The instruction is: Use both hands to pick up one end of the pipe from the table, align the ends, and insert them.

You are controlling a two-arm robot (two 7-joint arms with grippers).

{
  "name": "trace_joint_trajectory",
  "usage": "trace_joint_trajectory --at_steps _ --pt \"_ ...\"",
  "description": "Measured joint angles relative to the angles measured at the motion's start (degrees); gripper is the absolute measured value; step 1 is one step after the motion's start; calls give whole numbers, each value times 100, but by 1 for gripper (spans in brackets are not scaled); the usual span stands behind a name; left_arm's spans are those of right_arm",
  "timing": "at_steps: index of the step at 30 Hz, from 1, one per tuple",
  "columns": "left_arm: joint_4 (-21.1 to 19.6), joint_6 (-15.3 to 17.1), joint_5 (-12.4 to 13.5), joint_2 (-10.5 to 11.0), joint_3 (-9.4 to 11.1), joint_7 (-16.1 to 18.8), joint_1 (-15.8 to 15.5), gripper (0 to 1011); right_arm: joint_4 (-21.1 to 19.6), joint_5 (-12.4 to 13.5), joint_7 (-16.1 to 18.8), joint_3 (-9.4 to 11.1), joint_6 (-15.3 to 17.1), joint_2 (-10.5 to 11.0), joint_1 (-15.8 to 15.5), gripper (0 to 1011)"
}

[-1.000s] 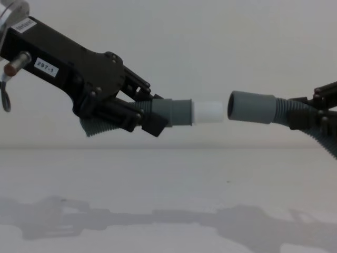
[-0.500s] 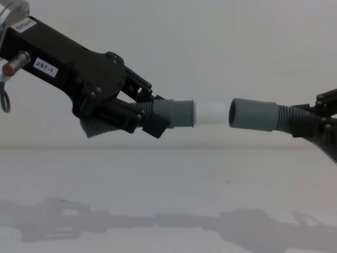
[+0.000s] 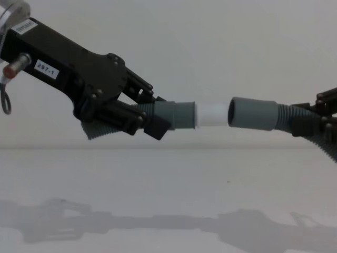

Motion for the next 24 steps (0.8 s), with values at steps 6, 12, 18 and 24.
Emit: trace_joint_trajectory --at_steps 6,12,18,24 --pt "23 -15 -9 -11 33 24 -13 354 -15 34 3 -27 -5 9 24 156" --pt "66 -33 -14 -31 67 54 -35 354 -21 66 12 -65 -8 14 56 156" --pt "119 -54 -20 -48 94 80 -69 354 -23 85 33 -119 -14 30 84 156" --pt "184 -93 -33 -75 127 85 -119 354 -19 27 50 -195 -47 59 119 156"
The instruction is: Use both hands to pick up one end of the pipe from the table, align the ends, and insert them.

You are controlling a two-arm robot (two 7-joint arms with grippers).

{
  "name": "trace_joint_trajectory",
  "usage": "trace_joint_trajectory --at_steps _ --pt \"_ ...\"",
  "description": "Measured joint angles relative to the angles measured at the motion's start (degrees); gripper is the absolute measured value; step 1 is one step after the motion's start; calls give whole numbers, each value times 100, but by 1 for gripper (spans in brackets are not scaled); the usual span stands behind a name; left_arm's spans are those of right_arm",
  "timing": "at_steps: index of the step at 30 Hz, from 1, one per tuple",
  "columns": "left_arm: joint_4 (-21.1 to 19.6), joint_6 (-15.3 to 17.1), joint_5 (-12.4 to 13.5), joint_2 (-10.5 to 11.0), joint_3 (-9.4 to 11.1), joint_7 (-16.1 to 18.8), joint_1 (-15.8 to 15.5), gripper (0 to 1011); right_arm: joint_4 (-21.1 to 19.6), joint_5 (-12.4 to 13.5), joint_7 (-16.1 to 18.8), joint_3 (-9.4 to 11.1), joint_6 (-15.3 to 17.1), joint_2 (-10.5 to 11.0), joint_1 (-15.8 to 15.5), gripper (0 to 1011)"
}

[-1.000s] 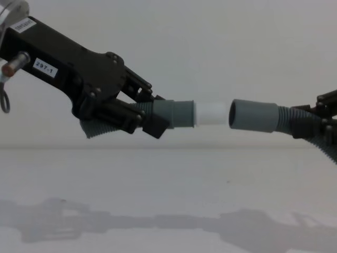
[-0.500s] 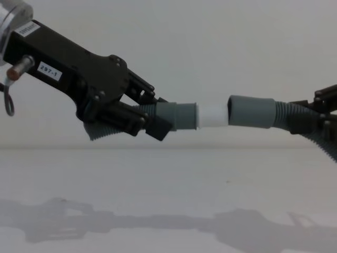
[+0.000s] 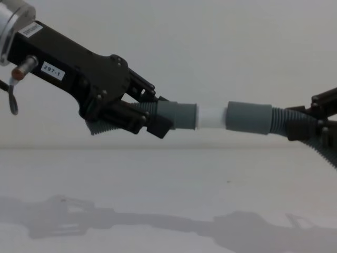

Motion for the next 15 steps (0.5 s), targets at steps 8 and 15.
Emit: trace_joint_trajectory --at_steps 8,15 --pt "62 -67 -21 -19 45 -41 -64 354 24 -101 27 -84 -62 28 40 156" --pt "80 -121 -51 -24 86 -85 -106 354 53 -143 29 -138 -104 48 67 156"
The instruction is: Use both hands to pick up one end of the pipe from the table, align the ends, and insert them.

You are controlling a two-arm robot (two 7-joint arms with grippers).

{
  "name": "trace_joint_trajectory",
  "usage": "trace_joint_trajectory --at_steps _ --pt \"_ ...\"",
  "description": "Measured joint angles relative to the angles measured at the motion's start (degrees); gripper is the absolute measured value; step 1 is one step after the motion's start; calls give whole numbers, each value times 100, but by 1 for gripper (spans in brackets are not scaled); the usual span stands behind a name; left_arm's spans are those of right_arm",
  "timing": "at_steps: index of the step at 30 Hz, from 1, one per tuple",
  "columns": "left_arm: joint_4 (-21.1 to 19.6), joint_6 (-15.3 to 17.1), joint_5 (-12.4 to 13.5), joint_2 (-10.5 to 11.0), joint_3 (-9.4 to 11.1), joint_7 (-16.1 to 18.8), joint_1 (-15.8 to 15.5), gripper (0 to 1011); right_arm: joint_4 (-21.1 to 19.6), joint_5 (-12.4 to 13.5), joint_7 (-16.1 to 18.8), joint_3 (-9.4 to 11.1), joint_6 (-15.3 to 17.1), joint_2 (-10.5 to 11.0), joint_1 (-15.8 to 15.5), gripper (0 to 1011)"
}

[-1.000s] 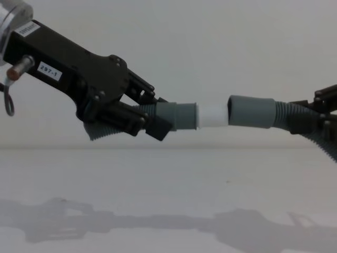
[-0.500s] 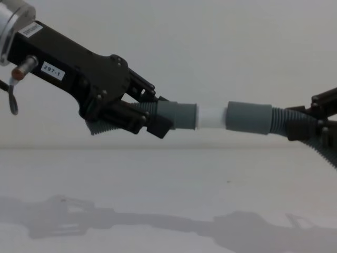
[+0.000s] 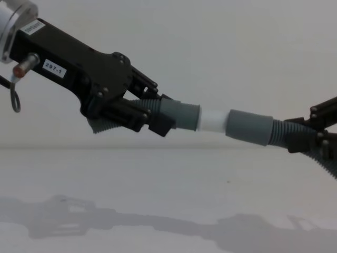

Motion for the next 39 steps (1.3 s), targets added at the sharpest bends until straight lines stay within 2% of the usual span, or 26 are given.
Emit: trace_joint_trajectory --at_steps 23,39 --pt "-95 -87 -118 44 128 -124 -76 354 77 62 -81 -68 -85 40 67 156" --pt "-141 -37 -100 53 187 22 -107 354 73 113 -129 -96 -106 95 86 156"
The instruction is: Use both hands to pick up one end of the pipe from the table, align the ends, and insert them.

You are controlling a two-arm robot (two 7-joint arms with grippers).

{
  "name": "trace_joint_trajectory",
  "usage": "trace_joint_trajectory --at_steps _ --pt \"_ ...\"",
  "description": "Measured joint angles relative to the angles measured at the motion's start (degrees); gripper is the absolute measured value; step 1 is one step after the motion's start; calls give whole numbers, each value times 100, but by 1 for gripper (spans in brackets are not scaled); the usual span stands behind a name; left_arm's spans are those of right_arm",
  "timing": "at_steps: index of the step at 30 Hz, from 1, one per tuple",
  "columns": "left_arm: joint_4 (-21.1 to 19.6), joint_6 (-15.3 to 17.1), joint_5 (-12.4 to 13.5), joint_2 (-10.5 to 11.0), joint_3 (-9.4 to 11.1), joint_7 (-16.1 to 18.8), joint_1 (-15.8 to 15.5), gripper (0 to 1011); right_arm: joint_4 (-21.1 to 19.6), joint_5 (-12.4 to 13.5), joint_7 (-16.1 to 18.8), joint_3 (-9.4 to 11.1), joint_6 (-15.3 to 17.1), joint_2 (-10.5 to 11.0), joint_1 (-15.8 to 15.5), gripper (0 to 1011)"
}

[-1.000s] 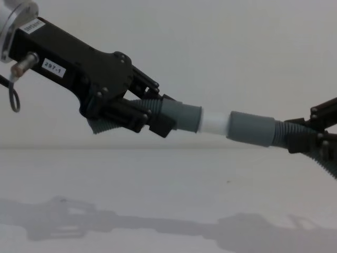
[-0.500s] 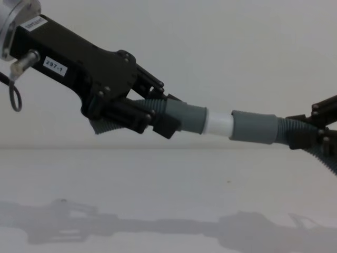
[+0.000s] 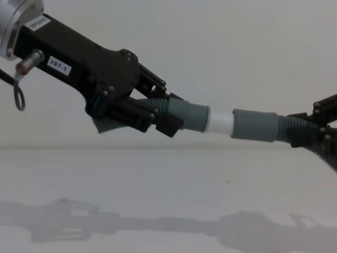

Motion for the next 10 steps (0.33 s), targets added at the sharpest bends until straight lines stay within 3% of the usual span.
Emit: trace_joint_trajectory --at_steps 10 --pt "-7 21 17 0 14 46 -7 354 -5 9 -7 -7 -6 13 4 156"
